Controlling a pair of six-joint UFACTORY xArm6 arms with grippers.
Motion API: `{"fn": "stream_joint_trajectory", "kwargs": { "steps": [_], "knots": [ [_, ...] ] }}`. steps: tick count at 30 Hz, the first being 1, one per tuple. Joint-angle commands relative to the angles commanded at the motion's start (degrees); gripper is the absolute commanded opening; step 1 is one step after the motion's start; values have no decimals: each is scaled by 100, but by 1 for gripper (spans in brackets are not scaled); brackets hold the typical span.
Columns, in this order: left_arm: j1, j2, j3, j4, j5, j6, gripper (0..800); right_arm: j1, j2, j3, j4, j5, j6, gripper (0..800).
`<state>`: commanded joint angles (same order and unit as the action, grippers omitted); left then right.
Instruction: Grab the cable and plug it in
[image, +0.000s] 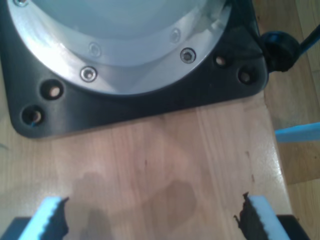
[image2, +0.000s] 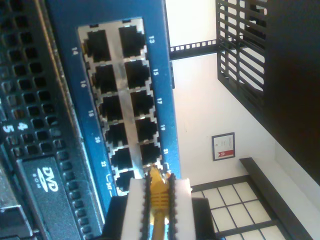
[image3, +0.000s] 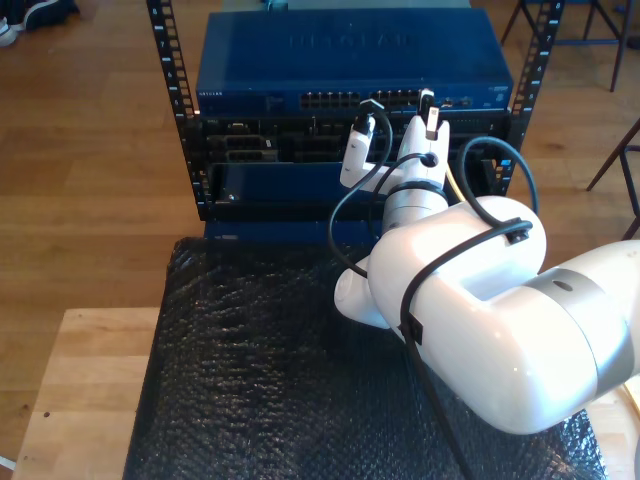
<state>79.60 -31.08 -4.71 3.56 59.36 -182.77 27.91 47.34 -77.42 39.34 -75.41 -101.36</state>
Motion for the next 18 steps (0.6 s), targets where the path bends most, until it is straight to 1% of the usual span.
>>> {"fn": "stream_joint_trajectory", "kwargs": {
  "steps": [3, 8, 9, 13, 14, 18],
  "knots": [
    [0, 9, 0, 0, 0, 0, 800, 0, 0, 35, 0, 0, 9, 42],
    [0, 0, 0, 0, 0, 0, 800, -18, -18, 35, -9, 35, 9, 199],
    [0, 9, 0, 0, 9, 0, 800, -18, -18, 35, -9, 70, 9, 217],
    [0, 0, 0, 0, 0, 0, 800, 0, -53, 44, -26, 132, 9, 272],
    [0, 9, 0, 0, 9, 0, 800, 0, -62, 62, -26, 141, 9, 298],
    [0, 9, 0, 0, 9, 0, 800, 18, -308, 343, -18, 290, 9, 338]
  ]
}}
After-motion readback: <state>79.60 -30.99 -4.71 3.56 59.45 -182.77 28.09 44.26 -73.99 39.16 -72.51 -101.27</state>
